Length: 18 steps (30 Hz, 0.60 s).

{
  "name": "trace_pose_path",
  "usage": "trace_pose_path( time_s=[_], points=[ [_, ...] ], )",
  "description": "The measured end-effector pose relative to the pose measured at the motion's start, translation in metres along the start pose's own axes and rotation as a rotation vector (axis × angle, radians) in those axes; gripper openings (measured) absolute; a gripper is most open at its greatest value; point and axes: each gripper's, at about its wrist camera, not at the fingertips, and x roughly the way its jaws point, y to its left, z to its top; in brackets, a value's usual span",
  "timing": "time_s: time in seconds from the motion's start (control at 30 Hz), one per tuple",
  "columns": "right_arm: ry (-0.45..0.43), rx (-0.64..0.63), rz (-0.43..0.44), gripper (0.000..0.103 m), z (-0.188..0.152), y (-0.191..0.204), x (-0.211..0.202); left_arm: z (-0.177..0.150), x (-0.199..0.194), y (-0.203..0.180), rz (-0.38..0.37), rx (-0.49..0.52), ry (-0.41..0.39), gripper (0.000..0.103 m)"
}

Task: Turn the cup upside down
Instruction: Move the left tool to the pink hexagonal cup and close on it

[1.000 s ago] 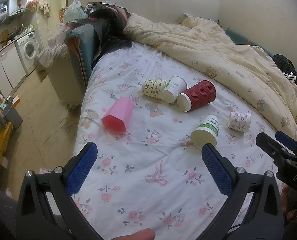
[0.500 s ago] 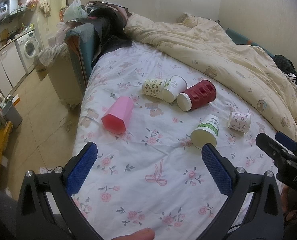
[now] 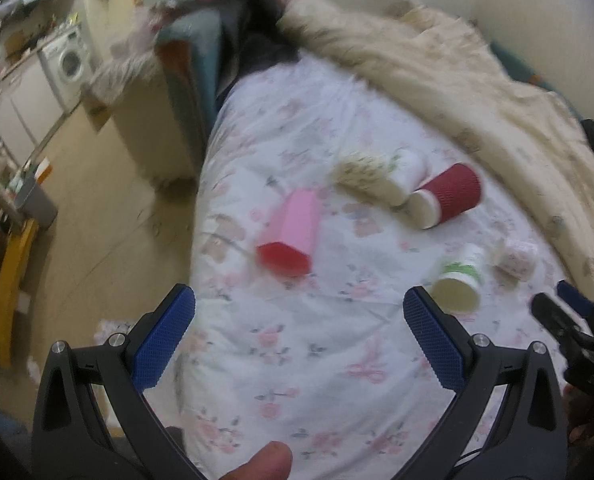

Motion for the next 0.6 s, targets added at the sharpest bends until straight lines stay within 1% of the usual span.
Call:
trace_pose_path(
  time_s=[0.17, 0.23, 0.27, 0.3, 0.47, 0.53, 0.6],
  points=[
    [0.018, -0.043, 0.005, 0.100, 0.021, 0.013, 0.025, 0.023, 0.039, 0.015, 0.014, -0.027, 0.152, 0.103],
    [0.037, -0.047, 0.015, 0.100, 0.030, 0.017, 0.036, 0.030, 0.058, 0.016, -0.014, -0.032, 0.225, 0.102],
    [0.044, -0.053, 0.019, 0.100, 0.033, 0.019, 0.042, 0.033, 0.066, 0.015, -0.023, -0.030, 0.246, 0.102],
    [0.051, -0.062, 0.023, 0.100, 0.036, 0.023, 0.048, 0.036, 0.076, 0.013, -0.015, -0.022, 0.265, 0.102],
    [0.062, -0.080, 0.014, 0.100, 0.050, 0.035, 0.080, 0.048, 0.103, 0.005, 0.017, 0.019, 0.281, 0.099],
    [0.064, -0.078, 0.011, 0.100, 0.054, 0.036, 0.093, 0.052, 0.113, 0.003, 0.022, 0.036, 0.287, 0.094],
    [0.072, -0.076, 0.006, 0.100, 0.059, 0.038, 0.104, 0.057, 0.122, -0.001, 0.027, 0.062, 0.289, 0.094]
  ],
)
